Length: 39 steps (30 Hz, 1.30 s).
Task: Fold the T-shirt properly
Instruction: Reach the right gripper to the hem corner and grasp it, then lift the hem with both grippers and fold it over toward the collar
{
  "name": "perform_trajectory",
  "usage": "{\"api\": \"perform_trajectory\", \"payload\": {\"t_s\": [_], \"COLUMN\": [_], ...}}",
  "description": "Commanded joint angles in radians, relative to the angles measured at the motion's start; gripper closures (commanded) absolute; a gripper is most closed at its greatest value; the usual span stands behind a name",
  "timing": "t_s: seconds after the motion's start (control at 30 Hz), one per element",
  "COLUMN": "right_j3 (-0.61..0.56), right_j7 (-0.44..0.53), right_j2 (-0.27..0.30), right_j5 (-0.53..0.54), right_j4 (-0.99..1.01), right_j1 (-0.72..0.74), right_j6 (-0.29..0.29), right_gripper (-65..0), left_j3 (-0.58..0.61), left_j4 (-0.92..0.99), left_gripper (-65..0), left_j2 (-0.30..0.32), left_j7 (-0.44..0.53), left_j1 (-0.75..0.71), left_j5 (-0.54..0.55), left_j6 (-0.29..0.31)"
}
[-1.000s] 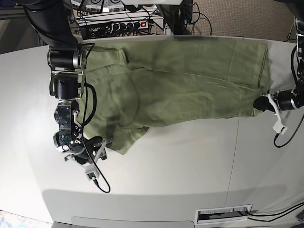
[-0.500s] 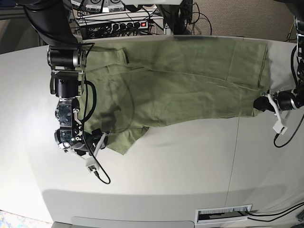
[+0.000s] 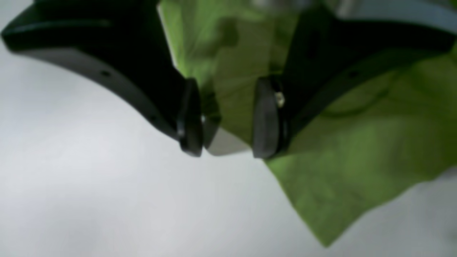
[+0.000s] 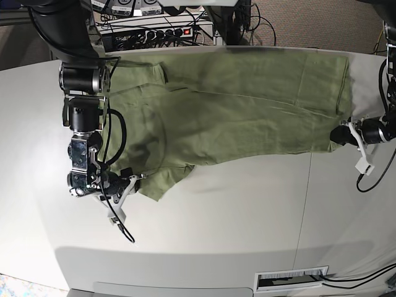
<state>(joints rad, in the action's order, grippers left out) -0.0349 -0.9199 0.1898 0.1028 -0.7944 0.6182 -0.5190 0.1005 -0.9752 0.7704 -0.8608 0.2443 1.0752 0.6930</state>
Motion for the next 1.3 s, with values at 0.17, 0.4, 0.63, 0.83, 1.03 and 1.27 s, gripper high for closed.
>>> {"api": "perform_trajectory", "payload": {"t_s": [0.17, 0.4, 0.63, 0.83, 1.03, 1.27], "right_j3": [-0.003, -0.003, -0.003, -0.003, -0.003, -0.003], "right_j7": [-0.199, -0.233, -0.340, -0.476, -0.476, -0.476], "right_j2": [0.002, 0.002, 0.002, 0.004, 0.008, 0.010], "right_j5": [0.044, 0.047, 0.202, 0.349, 0.360, 0.358], "right_j4": [0.003, 0.002, -0.061, -0.212, -0.414, -0.433], "right_j1": [-0.005, 0.008, 0.013, 0.013, 0.013, -0.004], "right_j6": [-0.013, -0.013, -0.026, -0.041, -0.042, -0.041], "right_gripper": [-11.9, 0.0, 0.0, 0.0, 0.0, 0.0], "left_j3": [-0.011, -0.011, -0.011, -0.011, -0.011, -0.011], "left_j4": [-0.011, -0.011, -0.011, -0.011, -0.012, -0.085], "left_gripper": [0.0, 0.0, 0.0, 0.0, 0.0, 0.0], "left_j2": [0.026, 0.026, 0.026, 0.026, 0.028, 0.056], "left_j7": [0.013, 0.015, 0.015, 0.015, 0.010, -0.240], "left_j1": [0.022, 0.022, 0.022, 0.022, 0.022, 0.021], "left_j5": [0.019, 0.019, 0.019, 0.019, 0.051, 0.302], "left_j6": [0.005, 0.005, 0.005, 0.005, 0.005, 0.005]}}
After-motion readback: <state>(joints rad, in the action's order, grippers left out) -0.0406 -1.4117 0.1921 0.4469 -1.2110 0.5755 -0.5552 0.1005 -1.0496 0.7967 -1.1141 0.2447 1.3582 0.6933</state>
